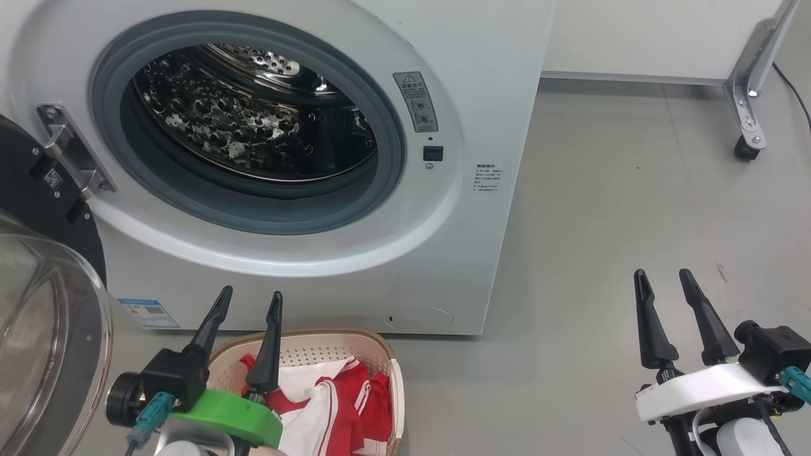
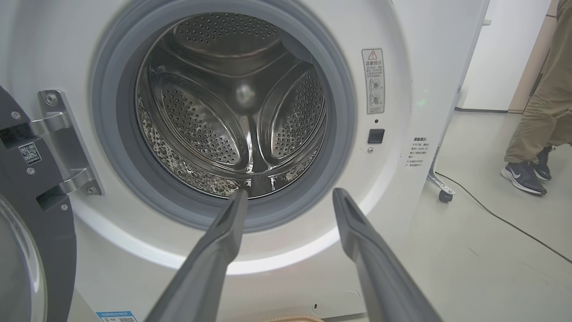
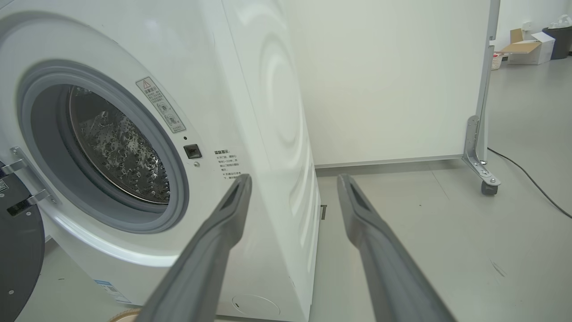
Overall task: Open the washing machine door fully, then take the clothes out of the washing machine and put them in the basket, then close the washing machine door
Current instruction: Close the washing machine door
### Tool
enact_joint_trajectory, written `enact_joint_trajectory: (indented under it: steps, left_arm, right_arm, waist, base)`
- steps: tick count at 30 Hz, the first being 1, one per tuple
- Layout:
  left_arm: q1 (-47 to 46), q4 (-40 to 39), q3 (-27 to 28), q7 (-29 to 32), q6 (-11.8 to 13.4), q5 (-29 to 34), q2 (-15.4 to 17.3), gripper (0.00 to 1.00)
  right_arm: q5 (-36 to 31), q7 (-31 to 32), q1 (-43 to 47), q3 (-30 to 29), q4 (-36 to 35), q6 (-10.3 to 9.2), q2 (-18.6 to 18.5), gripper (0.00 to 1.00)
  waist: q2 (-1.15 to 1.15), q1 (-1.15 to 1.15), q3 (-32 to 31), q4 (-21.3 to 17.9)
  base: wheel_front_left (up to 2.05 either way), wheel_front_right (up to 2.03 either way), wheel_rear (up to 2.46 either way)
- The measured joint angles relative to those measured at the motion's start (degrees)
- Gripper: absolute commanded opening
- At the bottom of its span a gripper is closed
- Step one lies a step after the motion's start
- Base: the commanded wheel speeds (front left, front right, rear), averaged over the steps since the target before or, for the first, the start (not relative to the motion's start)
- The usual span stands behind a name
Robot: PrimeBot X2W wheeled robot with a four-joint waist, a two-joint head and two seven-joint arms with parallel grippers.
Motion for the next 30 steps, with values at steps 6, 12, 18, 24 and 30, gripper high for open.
enact_joint_trajectory:
  steps: [6,12,18,24,30]
  left_arm:
    - [0.64,-0.23,-0.21,0.0,0.02,0.0,0.01,1.0]
    - [0.81,-0.53,-0.58,0.0,0.36,-0.01,0.02,1.0]
    - [1.13,-0.53,-0.75,0.0,0.79,0.0,0.02,1.0]
    - [1.3,-0.71,-0.81,0.0,0.94,0.0,0.03,1.0]
    - [1.3,-0.99,-0.94,0.0,1.02,-0.01,0.03,1.0]
  right_arm:
    - [-0.01,0.0,0.12,0.16,0.01,0.01,-0.01,1.0]
    - [-0.01,0.0,0.94,0.19,0.01,0.0,-0.02,1.0]
    - [-0.01,0.0,0.94,0.19,-0.02,0.0,-0.01,1.0]
    - [0.0,0.0,0.96,0.26,-0.23,0.0,0.02,1.0]
    - [0.0,0.0,0.96,0.26,-0.25,0.0,0.03,1.0]
  waist:
    - [0.0,0.0,-0.39,-0.01]
    - [0.0,0.0,-0.57,0.01]
    - [0.0,0.0,-0.57,0.04]
    - [0.0,0.0,-0.22,0.04]
    - [0.0,0.0,0.03,0.07]
  base:
    - [0.0,0.0,0.0]
    - [0.0,0.0,0.0]
    - [-0.12,0.12,0.0]
    - [-0.37,0.37,0.0]
    - [-0.61,0.61,0.0]
